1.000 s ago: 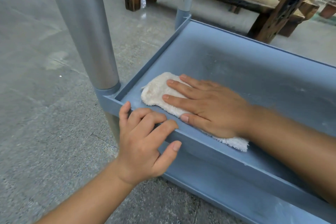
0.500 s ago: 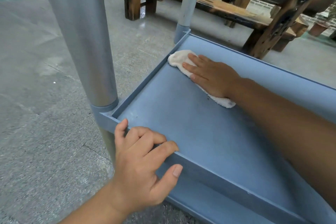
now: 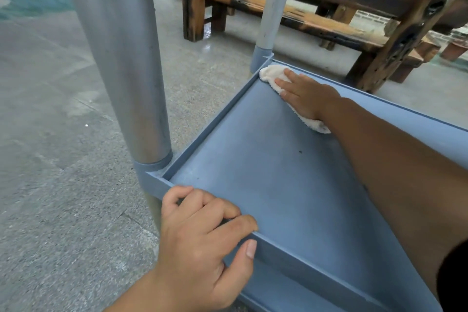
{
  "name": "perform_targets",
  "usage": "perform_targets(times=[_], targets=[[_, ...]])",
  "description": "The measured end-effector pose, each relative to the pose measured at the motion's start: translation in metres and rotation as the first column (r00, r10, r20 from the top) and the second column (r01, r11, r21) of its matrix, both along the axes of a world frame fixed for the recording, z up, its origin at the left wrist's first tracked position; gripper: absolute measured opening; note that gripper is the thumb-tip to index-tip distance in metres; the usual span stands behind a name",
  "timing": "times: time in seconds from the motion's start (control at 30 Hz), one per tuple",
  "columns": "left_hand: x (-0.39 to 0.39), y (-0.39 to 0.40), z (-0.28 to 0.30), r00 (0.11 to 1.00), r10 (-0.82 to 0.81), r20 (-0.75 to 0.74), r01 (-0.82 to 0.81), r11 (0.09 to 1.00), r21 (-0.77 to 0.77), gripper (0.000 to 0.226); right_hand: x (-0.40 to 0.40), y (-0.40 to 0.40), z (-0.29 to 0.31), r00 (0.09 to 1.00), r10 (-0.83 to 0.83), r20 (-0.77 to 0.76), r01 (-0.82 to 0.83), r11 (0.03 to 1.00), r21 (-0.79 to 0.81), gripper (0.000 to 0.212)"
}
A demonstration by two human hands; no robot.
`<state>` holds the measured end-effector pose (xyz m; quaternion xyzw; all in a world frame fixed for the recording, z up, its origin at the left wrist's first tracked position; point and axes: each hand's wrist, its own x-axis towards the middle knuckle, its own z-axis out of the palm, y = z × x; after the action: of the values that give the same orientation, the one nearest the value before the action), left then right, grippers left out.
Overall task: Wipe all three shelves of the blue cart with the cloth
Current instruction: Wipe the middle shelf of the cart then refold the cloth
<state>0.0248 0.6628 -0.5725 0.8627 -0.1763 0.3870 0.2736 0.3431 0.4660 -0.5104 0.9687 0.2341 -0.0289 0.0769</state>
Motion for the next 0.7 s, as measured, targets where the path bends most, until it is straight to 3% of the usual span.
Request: perform_targets(times=[0.1, 0.27, 0.4, 0.57, 0.7], targets=[[0.003, 0.005, 0.016, 0.996, -0.029, -0.081, 0.037, 0.995, 0.092, 0.033, 0.005, 0.001, -0.004, 1.0, 0.018, 0.0, -0.018, 1.0, -0.003, 0.05], [0.019, 0.005, 0.055, 0.876, 0.084, -0.475, 0.059, 0.959, 0.278, 0.047, 0.005, 0.002, -0.008, 1.0, -0.001, 0.001, 0.001, 0.999, 0.051, 0.051], [0.063, 0.008, 0.069, 0.8, 0.192, -0.568, 0.084, 0.902, 0.424, 0.069, 0.004, 0.003, -0.008, 1.0, -0.024, -0.013, 0.025, 0.998, 0.058, 0.051], [0.08, 0.008, 0.047, 0.581, 0.243, -0.776, 0.316, 0.812, 0.491, 0.083, 0.008, -0.001, -0.01, 0.999, -0.034, 0.031, 0.033, 0.999, 0.035, 0.052], [0.08, 0.008, 0.043, 0.585, 0.251, -0.771, 0.327, 0.797, 0.507, 0.083, 0.017, 0.001, -0.01, 0.999, -0.032, 0.041, 0.032, 0.999, -0.004, 0.051]])
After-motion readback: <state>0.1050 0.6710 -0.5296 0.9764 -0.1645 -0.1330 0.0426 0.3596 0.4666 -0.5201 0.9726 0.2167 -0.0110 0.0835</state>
